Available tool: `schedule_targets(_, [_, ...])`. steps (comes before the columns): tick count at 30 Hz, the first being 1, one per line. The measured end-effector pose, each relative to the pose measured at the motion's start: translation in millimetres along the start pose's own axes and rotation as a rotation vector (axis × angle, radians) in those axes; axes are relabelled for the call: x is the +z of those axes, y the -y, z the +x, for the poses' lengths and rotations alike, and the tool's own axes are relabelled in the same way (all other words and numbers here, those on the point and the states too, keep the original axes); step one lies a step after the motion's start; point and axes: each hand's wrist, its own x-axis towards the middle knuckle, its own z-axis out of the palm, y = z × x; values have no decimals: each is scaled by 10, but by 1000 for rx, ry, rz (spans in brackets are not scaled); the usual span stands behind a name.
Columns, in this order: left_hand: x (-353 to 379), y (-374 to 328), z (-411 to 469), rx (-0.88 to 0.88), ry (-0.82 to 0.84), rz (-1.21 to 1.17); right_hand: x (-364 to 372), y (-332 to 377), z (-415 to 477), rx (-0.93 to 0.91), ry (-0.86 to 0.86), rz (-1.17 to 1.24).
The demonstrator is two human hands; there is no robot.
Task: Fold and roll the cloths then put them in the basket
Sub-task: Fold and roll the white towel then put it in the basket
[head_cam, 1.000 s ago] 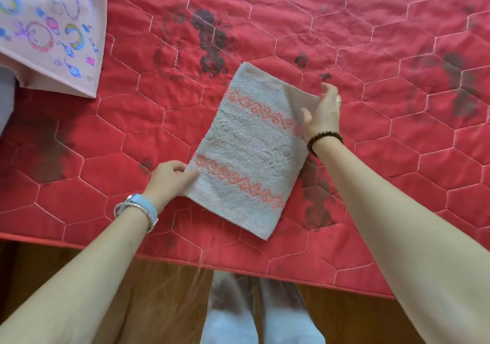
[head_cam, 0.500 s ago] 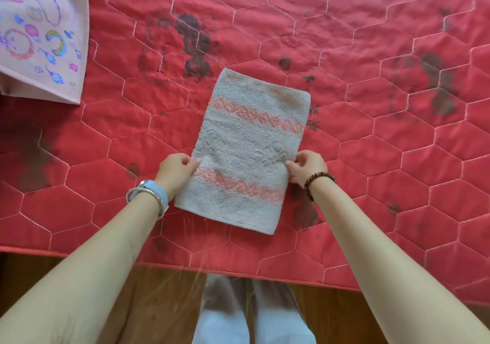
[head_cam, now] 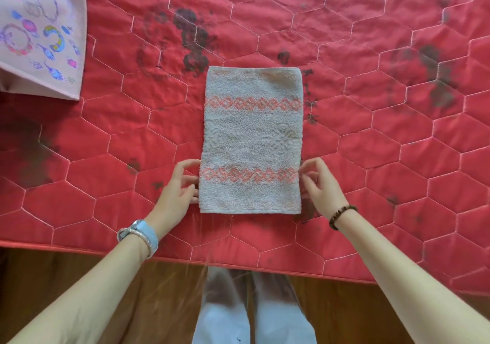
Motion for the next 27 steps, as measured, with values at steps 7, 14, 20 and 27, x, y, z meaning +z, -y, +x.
schedule_targets(7, [-23, 199, -157, 110, 111, 240, 56, -296, -284, -249, 98, -325])
schedule_targets(14, [104, 234, -127, 278, -82, 316, 159, -319, -313, -285, -25, -335])
schedule_targets(20, [110, 160, -46, 342, -240, 342, 146, -259, -316, -359, -234, -214])
schedule_targets(27, [86, -32, 79, 427, -251, 404, 86, -1, -183, -296, -279, -111])
